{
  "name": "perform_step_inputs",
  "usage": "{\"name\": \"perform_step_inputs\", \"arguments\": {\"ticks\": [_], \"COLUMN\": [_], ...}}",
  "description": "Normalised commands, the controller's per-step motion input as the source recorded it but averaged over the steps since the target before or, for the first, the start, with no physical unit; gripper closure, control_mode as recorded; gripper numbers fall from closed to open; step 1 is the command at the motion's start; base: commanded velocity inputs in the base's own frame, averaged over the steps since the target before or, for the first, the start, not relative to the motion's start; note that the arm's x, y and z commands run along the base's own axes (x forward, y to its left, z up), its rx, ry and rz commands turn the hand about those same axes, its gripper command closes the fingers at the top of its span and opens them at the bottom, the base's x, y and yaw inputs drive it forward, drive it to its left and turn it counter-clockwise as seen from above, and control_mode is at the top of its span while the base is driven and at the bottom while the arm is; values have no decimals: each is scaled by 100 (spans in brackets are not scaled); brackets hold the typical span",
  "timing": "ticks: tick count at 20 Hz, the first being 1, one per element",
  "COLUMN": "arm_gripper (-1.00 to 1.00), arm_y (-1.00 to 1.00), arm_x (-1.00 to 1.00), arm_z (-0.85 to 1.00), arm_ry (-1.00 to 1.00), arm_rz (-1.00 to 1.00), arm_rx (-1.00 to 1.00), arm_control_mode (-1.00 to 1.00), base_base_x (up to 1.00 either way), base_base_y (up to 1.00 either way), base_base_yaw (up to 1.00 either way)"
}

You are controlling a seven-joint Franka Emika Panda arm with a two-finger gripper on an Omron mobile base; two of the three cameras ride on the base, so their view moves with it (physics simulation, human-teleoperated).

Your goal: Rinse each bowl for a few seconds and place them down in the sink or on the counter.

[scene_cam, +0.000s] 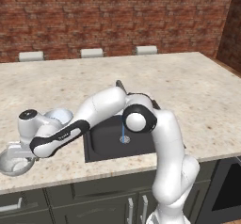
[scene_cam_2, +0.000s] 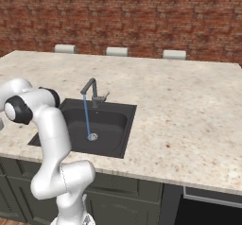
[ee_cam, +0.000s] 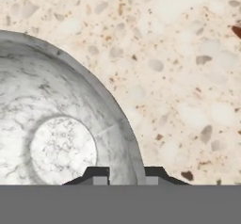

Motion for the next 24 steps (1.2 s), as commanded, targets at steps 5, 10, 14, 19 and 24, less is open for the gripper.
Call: {"name": "perform_step_inputs", "arguments": {"ticks": [5,10,14,19,24], "arm_gripper": [100,100,100,100,100], "arm_y": [-21,-48,-36,-50,-82], "arm_x": [-31,-4,9,6,-33], "arm_z": [52,68,62,64,52], "arm_ry": [-7,-7,0,3,-6], "arm_rz": [-5,-18,-30,-30,-9], "arm_rx": [0,0,-3,0,1], "arm_control_mode": [-100,-100,-100,-100,-100], "base_base_x": [0,0,0,0,0], "base_base_y": [0,0,0,0,0], "base_base_yaw": [0,0,0,0,0]}}
